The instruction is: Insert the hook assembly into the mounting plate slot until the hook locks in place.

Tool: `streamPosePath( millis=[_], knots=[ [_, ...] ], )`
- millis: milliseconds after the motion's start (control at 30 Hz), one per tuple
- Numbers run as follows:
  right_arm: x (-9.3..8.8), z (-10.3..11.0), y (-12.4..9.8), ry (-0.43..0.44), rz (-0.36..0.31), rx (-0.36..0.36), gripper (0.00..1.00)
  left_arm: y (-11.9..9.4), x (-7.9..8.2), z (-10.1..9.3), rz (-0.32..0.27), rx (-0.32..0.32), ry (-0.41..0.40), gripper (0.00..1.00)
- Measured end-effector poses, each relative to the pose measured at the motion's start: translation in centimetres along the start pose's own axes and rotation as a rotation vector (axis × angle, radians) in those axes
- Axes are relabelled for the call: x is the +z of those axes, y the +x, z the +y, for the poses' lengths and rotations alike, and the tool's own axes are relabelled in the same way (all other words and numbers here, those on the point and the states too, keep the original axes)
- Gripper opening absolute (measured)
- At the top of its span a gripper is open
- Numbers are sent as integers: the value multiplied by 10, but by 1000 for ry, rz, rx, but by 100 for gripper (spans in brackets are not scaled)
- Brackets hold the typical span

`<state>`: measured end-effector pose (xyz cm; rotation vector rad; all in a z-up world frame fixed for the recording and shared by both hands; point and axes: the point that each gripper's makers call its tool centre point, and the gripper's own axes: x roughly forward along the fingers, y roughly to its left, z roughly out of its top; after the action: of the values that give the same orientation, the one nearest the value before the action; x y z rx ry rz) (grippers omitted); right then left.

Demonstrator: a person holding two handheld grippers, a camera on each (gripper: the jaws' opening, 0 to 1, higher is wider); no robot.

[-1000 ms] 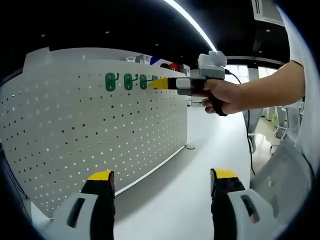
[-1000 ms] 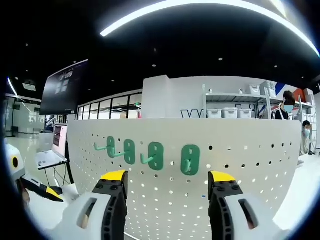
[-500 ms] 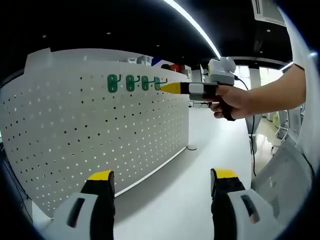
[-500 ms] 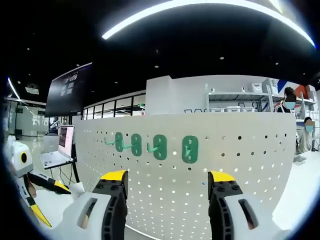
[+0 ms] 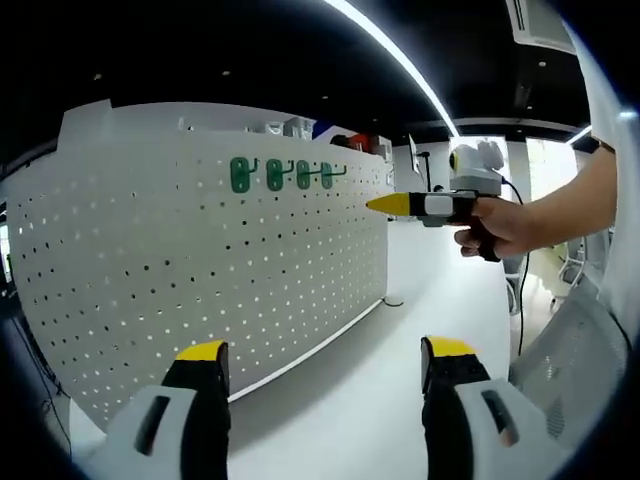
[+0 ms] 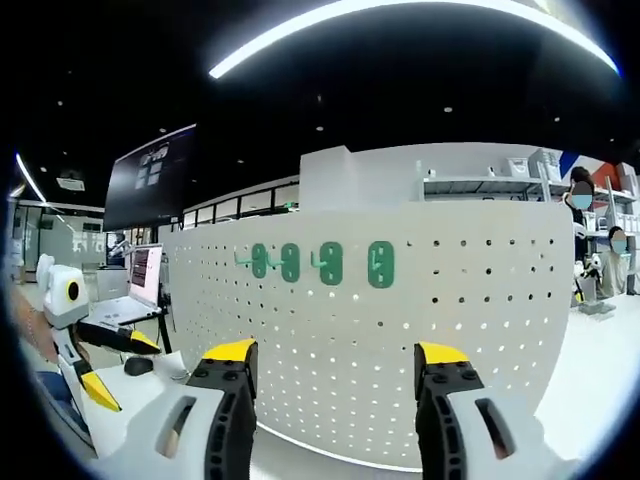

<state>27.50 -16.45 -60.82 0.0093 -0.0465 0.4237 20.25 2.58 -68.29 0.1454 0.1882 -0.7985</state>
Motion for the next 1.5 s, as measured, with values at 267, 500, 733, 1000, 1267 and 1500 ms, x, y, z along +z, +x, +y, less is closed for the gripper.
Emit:
streamPosePath(
  millis=[267,500,733,1000,1267,1500],
  knots=[
    [-8,11,-11,21,11,28,59,-5,1,6,-9,25,-12,81],
    [-18,15,-26,51,21,33,60,-8,-3,7,-7,38,-21,81],
    [-28,18,-40,69,37,33,62,-11,-3,9,-17,53,-33,82],
    [-36,22,-53,83,52,39,63,-17,-1,11,-32,72,-34,83],
    [-45,25,-65,92,71,52,65,-23,-8,13,-29,88,-47,84],
    [-50,22,-76,108,74,49,66,-28,-14,11,-25,99,-50,85]
  ],
)
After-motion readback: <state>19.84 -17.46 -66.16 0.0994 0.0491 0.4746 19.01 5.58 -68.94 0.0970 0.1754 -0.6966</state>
